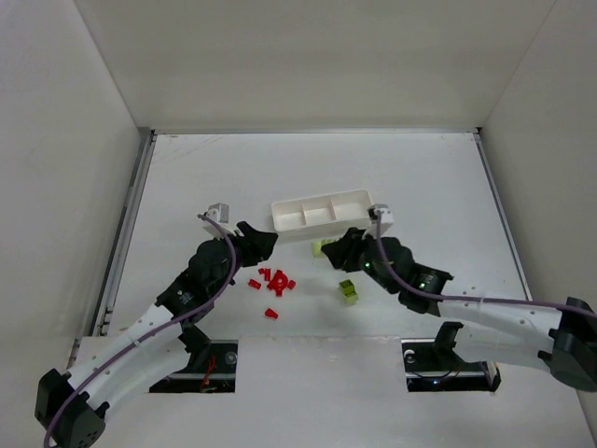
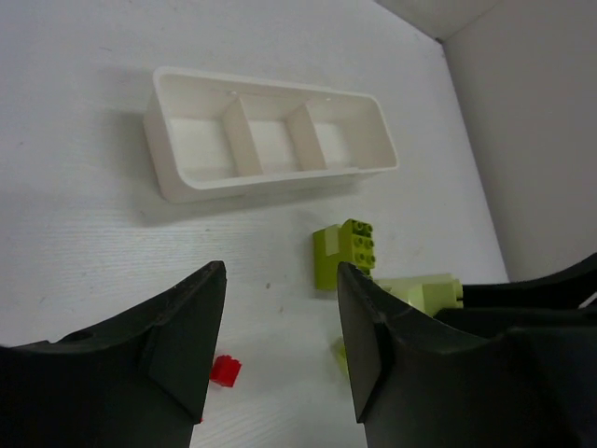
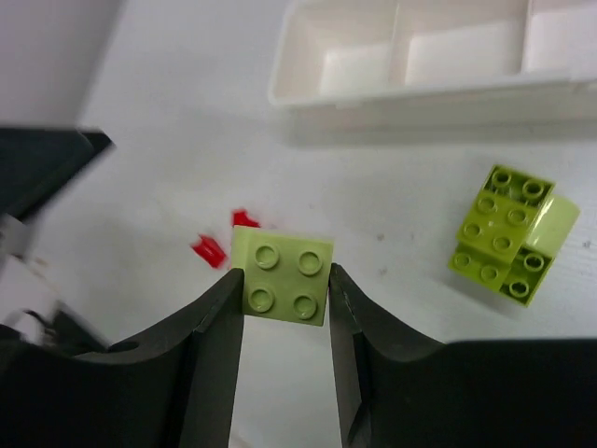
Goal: Sort the legos into containers by color
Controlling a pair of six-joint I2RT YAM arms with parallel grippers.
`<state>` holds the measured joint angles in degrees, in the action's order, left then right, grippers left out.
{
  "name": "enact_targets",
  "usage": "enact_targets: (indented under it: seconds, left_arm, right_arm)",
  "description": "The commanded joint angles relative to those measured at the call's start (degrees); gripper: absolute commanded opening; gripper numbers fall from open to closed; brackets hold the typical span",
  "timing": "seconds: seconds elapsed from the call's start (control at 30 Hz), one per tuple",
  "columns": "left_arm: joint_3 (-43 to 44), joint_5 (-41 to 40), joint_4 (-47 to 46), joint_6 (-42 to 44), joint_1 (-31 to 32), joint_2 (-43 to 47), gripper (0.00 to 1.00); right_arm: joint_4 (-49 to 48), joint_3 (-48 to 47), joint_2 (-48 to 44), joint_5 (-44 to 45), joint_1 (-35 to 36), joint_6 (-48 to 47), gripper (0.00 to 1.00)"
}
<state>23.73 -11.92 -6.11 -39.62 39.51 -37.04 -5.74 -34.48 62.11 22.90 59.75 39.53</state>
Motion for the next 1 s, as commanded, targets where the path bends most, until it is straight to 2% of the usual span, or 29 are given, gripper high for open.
enact_targets:
  seconds: [0.0,0.13,0.27,0.47,0.67,0.97]
  left_arm:
    - [1.9,4.4,-10.6,-5.8,0.2,0.1,0.49]
    - [0.7,6.6,-19.8,-9.5,1.4,-0.9,0.49]
    - [-1.6,6.6,-30.5,-15.7,3.9,-4.8,0.51]
    - [-4.6,7.1,-41.5,-24.8,4.6,-11.6,0.50]
    - [-5.5,8.6,-49.2,-30.1,4.1,-15.6,0.47]
    - [-5.1,9.5,-51.6,-31.0,5.4,-18.0,0.46]
  right_arm:
    - [-10.9,3.4,-6.4,-10.6,-6.7,7.2,0.24]
    - [-17.6,5.7,-9.6,-18.9,-13.9,15.7,0.24]
    - [-23.8,6.2,-9.6,-24.2,-18.2,22.8,0.24]
    - [-33.0,7.0,-6.5,-25.9,-18.7,28.4,0.24]
    - [-40.5,9.0,-3.4,-25.7,-18.4,31.7,0.24]
    - [-44.8,10.8,-1.7,-25.3,-18.1,34.1,0.25]
